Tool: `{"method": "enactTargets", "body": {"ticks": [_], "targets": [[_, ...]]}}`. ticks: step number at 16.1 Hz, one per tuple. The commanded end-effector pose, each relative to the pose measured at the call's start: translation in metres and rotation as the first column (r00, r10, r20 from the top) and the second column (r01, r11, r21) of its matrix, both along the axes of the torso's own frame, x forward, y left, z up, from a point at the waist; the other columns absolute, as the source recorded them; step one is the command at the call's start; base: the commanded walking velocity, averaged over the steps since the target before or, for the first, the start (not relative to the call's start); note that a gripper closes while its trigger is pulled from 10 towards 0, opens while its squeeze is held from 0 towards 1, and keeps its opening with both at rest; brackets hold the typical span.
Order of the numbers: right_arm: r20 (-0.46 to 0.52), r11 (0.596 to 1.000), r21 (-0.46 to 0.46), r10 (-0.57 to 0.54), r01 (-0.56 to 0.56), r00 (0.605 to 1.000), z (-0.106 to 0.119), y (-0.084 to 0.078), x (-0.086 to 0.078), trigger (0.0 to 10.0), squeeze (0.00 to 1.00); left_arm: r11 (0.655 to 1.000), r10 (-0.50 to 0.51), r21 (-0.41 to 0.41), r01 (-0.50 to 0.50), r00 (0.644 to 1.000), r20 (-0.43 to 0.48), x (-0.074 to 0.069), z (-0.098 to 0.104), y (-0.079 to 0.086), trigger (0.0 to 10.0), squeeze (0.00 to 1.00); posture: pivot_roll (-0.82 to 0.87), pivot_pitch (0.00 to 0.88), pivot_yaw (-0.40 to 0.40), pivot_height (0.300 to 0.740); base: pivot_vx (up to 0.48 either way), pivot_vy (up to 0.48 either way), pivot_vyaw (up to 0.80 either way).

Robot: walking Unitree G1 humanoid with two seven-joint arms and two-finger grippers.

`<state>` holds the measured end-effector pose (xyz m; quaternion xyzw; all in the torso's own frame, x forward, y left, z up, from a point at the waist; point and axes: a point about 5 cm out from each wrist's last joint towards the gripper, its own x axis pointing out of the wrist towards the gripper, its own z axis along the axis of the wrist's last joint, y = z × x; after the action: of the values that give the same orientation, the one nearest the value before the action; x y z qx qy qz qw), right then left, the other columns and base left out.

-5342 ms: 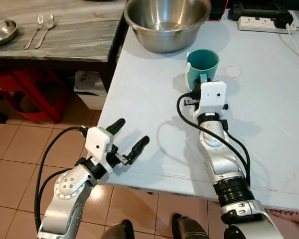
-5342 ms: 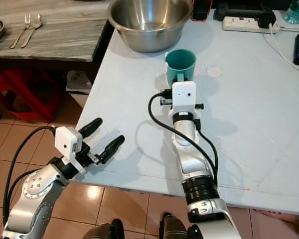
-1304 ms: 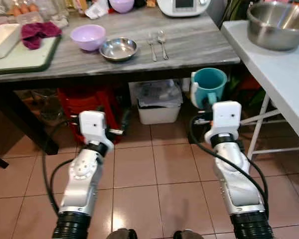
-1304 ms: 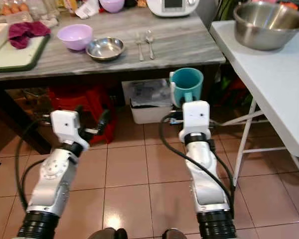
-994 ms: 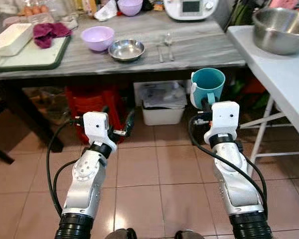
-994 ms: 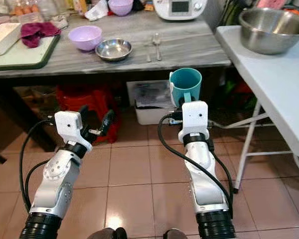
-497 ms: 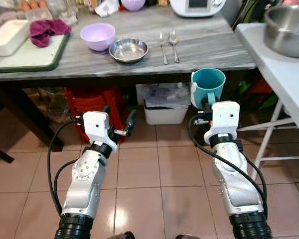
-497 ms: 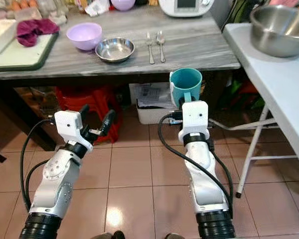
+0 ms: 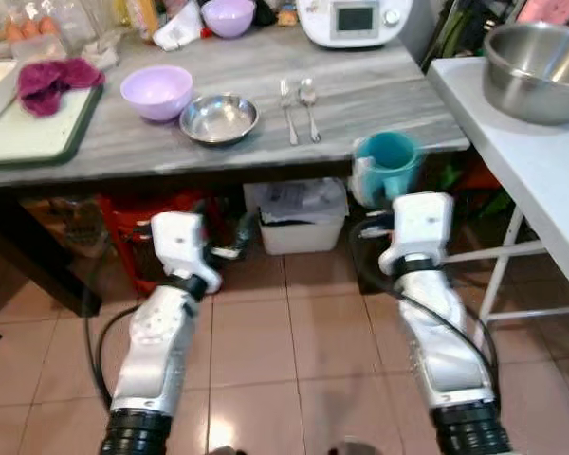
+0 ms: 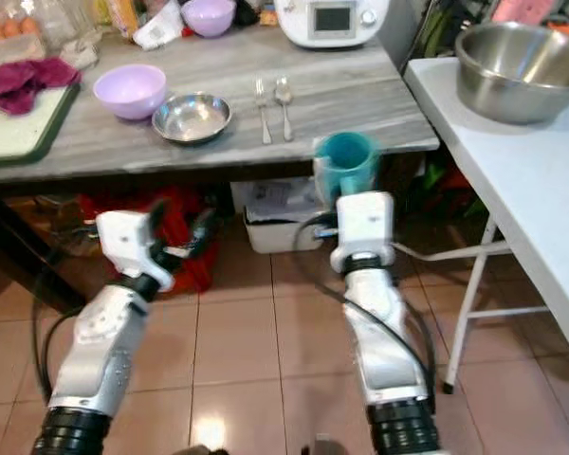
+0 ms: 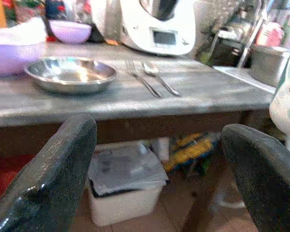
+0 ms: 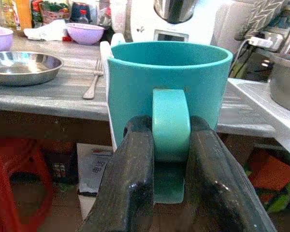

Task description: Setting the table

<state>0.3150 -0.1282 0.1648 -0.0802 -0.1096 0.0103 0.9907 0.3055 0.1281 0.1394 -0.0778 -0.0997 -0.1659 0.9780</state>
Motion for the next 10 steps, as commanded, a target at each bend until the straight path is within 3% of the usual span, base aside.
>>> {"method": "enactTargets", "body": {"ticks": [1,10], "targets": [[0.023,1.000,-0.011,-0.023,0.024,0.999,0.0052,-0.0082,0.0003,10.0,0.00,0.999,-0.032,-0.005,0.032,0.999,0.002,-0.0017,0.0005,-0.0077,10.0,0.00,-0.13,0.156,0.034,0.740,0.307,0.000,0.00],[0.026,1.000,-0.015,-0.019,0.019,0.999,0.0056,-0.0075,0.0015,10.0,0.00,0.999,-0.038,-0.003,0.038,0.999,0.003,-0.0019,0.0020,-0.0086,10.0,0.00,-0.13,0.155,0.033,0.740,0.305,0.000,0.00]]}}
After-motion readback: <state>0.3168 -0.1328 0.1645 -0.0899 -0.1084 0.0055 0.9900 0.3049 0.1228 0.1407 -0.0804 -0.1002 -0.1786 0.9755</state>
